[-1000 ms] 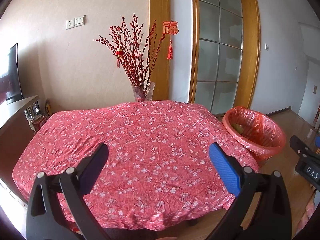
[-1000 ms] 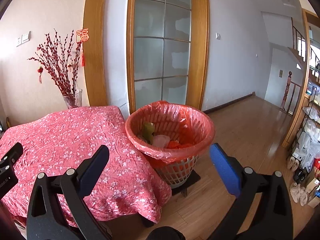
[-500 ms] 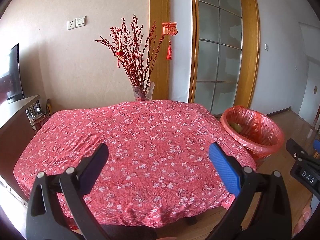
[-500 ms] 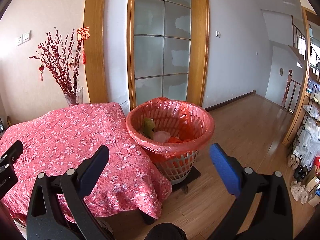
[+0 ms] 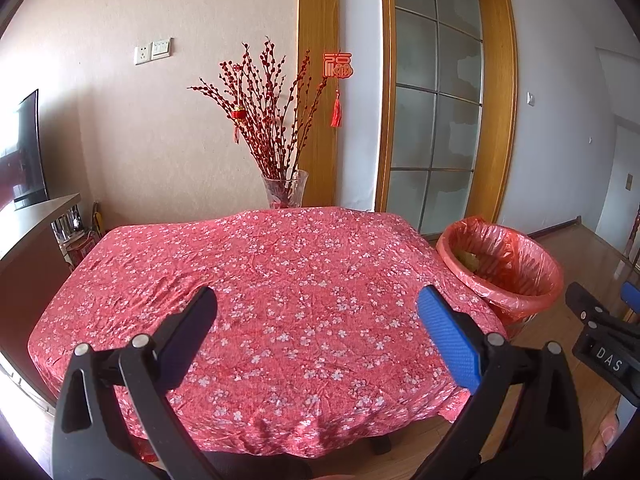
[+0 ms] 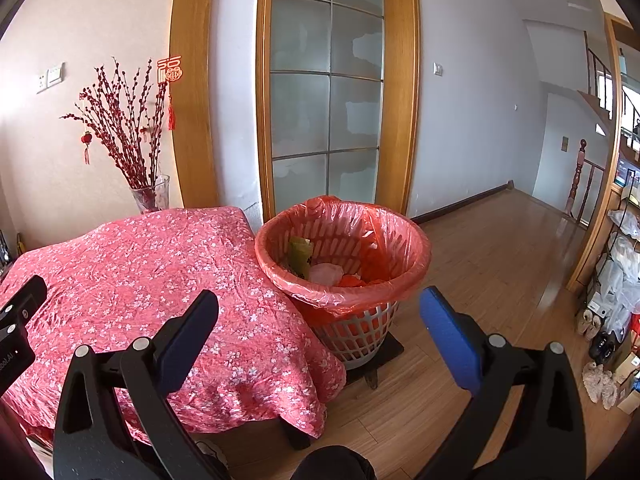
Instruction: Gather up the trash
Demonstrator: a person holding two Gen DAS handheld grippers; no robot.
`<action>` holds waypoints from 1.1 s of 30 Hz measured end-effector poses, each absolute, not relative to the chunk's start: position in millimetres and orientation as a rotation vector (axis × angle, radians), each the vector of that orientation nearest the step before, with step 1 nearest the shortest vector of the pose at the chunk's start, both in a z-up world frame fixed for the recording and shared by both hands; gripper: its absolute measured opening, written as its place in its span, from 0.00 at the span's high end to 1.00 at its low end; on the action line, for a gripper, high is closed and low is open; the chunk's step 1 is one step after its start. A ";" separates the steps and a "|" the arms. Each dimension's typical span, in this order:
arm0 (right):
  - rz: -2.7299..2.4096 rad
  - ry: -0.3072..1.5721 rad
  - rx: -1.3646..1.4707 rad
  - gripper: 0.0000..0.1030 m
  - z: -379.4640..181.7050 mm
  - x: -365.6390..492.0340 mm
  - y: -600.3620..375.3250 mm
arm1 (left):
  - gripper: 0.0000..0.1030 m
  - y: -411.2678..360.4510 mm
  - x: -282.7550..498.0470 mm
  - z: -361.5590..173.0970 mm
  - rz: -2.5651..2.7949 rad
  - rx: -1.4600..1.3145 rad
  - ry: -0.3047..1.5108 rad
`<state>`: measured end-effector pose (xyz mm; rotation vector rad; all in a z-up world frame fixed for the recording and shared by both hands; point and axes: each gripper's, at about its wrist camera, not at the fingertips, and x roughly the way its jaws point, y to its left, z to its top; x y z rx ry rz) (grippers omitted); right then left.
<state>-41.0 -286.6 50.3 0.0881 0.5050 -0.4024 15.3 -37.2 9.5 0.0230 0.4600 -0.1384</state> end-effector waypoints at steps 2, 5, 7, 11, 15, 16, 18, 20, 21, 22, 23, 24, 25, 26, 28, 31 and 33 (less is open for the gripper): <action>-0.402 0.505 0.086 0.03 50.4 -41.0 -286.3 | 0.04 -37.6 15.4 9.6 -0.138 0.023 0.462; -0.402 0.504 0.085 0.03 50.3 -41.0 -286.4 | 0.04 -37.6 15.4 9.7 -0.138 0.022 0.463; -0.402 0.505 0.086 0.03 49.9 -41.1 -286.6 | 0.04 -37.4 15.6 9.7 -0.138 0.022 0.463; -0.401 0.506 0.088 0.03 49.9 -41.0 -286.3 | 0.04 -37.1 16.3 9.3 -0.137 0.021 0.466; -0.402 0.507 0.087 0.03 49.9 -40.8 -286.1 | 0.04 -37.0 16.5 8.6 -0.136 0.020 0.469; -0.401 0.508 0.087 0.03 49.4 -40.7 -286.2 | 0.04 -36.9 16.5 8.7 -0.136 0.020 0.468; -0.402 0.508 0.088 0.03 49.4 -40.8 -286.2 | 0.04 -36.9 16.4 8.7 -0.136 0.020 0.468; -0.400 0.509 0.089 0.03 48.6 -40.7 -286.8 | 0.04 -37.0 16.4 8.6 -0.136 0.020 0.469; -0.399 0.510 0.090 0.03 48.0 -40.7 -287.2 | 0.04 -37.1 16.6 8.4 -0.137 0.021 0.470; -0.399 0.511 0.090 0.03 47.8 -40.8 -286.7 | 0.04 -36.7 17.5 7.4 -0.137 0.021 0.471; -0.399 0.512 0.091 0.03 46.4 -40.5 -287.3 | 0.04 -36.9 17.5 6.9 -0.137 0.021 0.472; -0.399 0.512 0.091 0.03 45.7 -40.5 -287.4 | 0.04 -37.0 17.4 7.0 -0.137 0.021 0.471; -0.398 0.513 0.091 0.03 45.4 -40.6 -286.8 | 0.04 -37.0 17.4 6.7 -0.137 0.022 0.472; -0.399 0.513 0.091 0.03 45.7 -40.5 -287.1 | 0.04 -37.1 17.2 6.4 -0.137 0.022 0.472; -0.399 0.512 0.091 0.03 46.0 -40.4 -287.3 | 0.04 -37.2 17.1 6.0 -0.137 0.022 0.473; -0.399 0.512 0.091 0.03 46.0 -40.4 -287.3 | 0.04 -37.3 17.3 6.1 -0.137 0.022 0.473; -0.399 0.513 0.092 0.03 45.7 -40.5 -287.1 | 0.04 -37.3 16.9 5.1 -0.138 0.022 0.474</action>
